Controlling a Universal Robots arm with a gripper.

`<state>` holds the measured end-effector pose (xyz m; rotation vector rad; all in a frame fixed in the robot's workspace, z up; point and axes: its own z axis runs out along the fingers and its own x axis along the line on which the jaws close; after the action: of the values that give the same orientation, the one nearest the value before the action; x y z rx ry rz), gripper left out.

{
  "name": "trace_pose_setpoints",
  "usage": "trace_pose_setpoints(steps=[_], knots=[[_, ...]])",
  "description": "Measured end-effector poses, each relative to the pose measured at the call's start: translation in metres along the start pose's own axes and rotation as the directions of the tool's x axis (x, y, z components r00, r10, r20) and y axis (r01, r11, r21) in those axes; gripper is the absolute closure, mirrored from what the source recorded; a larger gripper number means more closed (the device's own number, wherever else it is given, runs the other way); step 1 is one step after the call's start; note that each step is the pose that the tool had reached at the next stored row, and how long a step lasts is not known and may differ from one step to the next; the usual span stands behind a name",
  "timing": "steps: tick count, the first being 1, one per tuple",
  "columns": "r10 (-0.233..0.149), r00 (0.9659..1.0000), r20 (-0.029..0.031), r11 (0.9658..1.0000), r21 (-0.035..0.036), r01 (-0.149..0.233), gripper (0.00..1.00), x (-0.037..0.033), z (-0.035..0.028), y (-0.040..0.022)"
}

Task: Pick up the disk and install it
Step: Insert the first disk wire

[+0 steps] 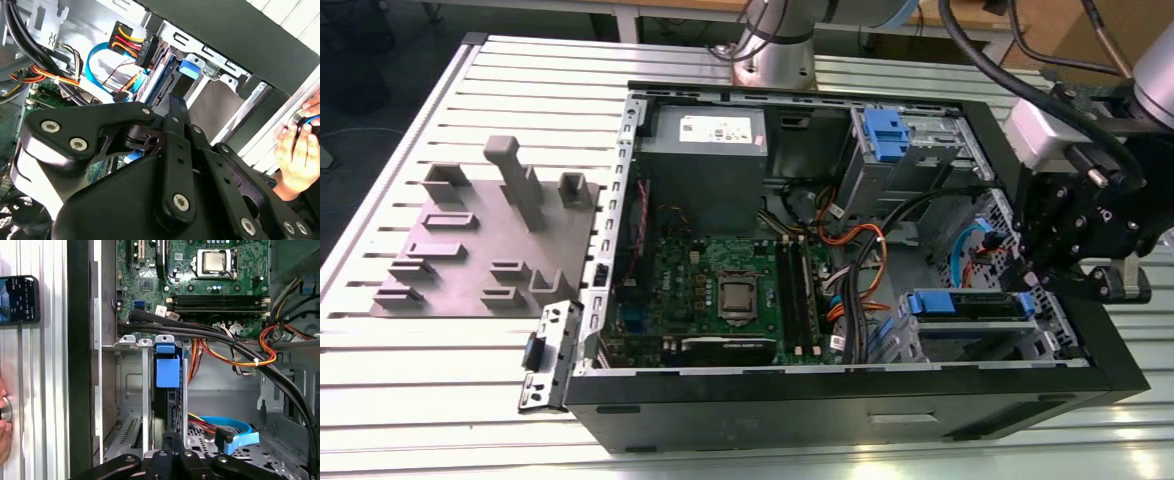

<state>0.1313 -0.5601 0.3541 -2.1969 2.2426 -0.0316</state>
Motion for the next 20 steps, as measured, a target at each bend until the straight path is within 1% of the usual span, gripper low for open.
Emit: trace_pose_setpoints(steps=[4, 5, 6, 9, 11, 13, 16, 19, 20], knots=[[0.000, 1.0000, -0.0001, 1.0000, -0.0001, 0.000, 0.89, -0.0017, -0.0073, -0.0005], [0.000, 1.0000, 0.0000, 1.0000, -0.0001, 0.000, 0.89, -0.0024, -0.0079, -0.0007], [0.000, 1.0000, -0.0011, 1.0000, -0.0001, 0.000, 0.89, -0.0032, -0.0080, -0.0012], [0.000, 1.0000, -0.0080, 1.0000, -0.0006, 0.000, 0.89, -0.0057, -0.0081, -0.0032], [0.000, 0.9999, -0.0103, 1.0000, -0.0017, 0.000, 0.89, -0.0074, -0.0081, -0.0055], [0.000, 0.9999, -0.0112, 1.0000, -0.0041, 0.000, 0.89, -0.0083, -0.0081, -0.0086], [0.000, 0.9999, -0.0120, 0.9999, -0.0122, 0.000, 0.89, -0.0094, -0.0080, -0.0136], [-0.001, 0.9999, -0.0133, 0.9999, -0.0164, 0.000, 0.89, -0.0099, -0.0080, -0.0152], [-0.001, 0.9999, -0.0147, 0.9998, -0.0180, 0.000, 0.89, -0.0106, -0.0080, -0.0161]])
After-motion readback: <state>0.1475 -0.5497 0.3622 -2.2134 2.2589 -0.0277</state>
